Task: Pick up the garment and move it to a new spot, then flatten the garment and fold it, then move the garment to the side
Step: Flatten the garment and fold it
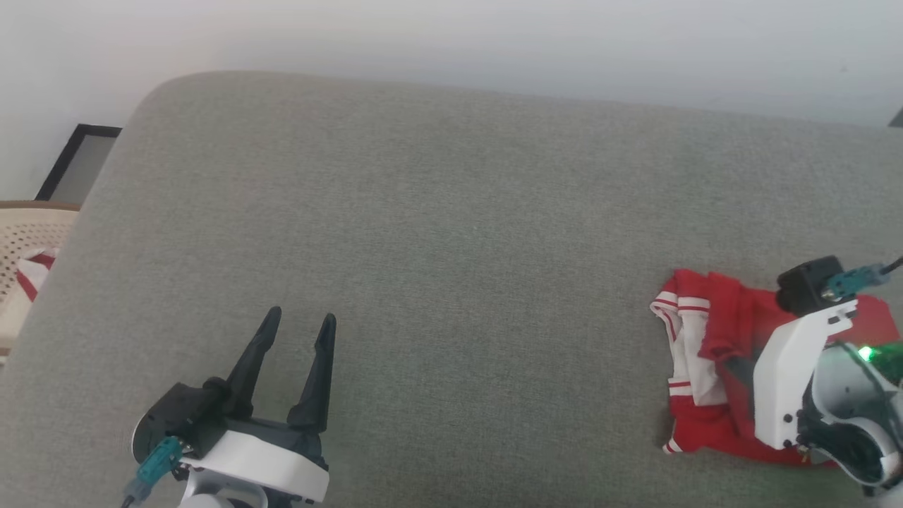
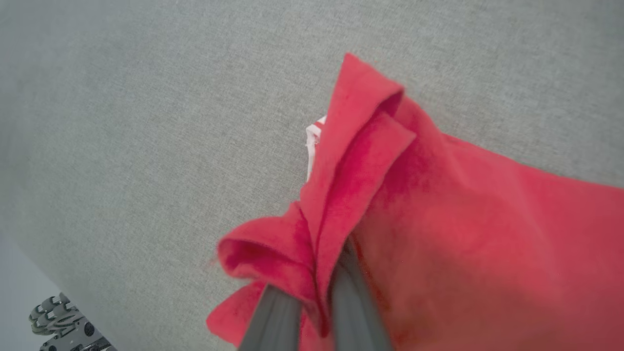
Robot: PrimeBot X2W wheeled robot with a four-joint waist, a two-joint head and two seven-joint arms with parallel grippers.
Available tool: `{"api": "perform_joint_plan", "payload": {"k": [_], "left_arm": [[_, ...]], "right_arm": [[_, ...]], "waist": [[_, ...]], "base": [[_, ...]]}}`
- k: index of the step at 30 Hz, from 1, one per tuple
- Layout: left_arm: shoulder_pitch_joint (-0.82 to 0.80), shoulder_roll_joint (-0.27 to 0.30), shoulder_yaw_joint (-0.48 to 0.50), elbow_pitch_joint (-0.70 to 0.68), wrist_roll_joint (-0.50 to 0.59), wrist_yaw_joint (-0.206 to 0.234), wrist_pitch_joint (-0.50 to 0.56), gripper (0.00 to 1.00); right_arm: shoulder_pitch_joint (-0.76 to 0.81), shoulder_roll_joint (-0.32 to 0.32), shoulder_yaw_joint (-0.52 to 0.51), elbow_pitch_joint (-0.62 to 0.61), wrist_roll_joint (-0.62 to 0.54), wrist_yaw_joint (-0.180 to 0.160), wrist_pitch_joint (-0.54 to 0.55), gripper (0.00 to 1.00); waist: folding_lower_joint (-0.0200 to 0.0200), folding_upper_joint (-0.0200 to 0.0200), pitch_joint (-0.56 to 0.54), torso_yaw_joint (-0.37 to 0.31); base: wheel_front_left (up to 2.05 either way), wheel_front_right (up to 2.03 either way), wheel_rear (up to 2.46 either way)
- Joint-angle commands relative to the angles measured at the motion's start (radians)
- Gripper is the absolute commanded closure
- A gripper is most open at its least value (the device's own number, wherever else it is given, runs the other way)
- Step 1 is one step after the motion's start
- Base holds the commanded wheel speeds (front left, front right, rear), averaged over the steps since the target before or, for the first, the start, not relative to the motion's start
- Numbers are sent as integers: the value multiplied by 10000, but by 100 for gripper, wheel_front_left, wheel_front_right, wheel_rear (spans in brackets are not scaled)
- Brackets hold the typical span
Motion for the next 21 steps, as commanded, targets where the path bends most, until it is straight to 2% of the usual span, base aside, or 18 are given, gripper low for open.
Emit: {"api": "perform_joint_plan", "payload": {"k": [1, 7, 8, 9, 10, 16, 21], "left_arm": [[58, 60, -46, 76, -27, -19, -42, 0], [47, 159, -61, 397, -111, -19, -42, 0], [50, 170, -37, 435, -124, -19, -42, 0], [61, 185, -24, 468, -129, -19, -42, 0], [81, 210, 5, 504, -116, -19, -42, 0], [263, 303, 227, 635, -61, -19, -43, 0], [367, 350, 381, 773, -48, -19, -43, 0]], "right_arm": [[-84, 93, 68, 182, 59, 2, -86, 100], [-337, 211, 497, 1378, 38, 2, -801, 100], [-395, 237, 579, 1515, 20, 2, -964, 78], [-408, 265, 641, 1641, 34, 2, -1098, 49], [-428, 294, 725, 1744, 72, 2, -1217, 0], [-686, 170, 983, 1881, 362, 2, -1997, 0], [-735, -217, 1318, 1972, 514, 2, -3265, 0]], "waist": [[0, 0, -41, 90], [0, 0, -157, 142], [0, 0, -175, 118], [0, 0, -197, 91], [0, 0, -218, 52], [0, 0, -365, -387], [0, 0, -588, -831]], "base": [[0, 0, 0], [0, 0, 0], [0, 0, 0], [0, 0, 0], [0, 0, 0], [0, 0, 0], [0, 0, 0]]}}
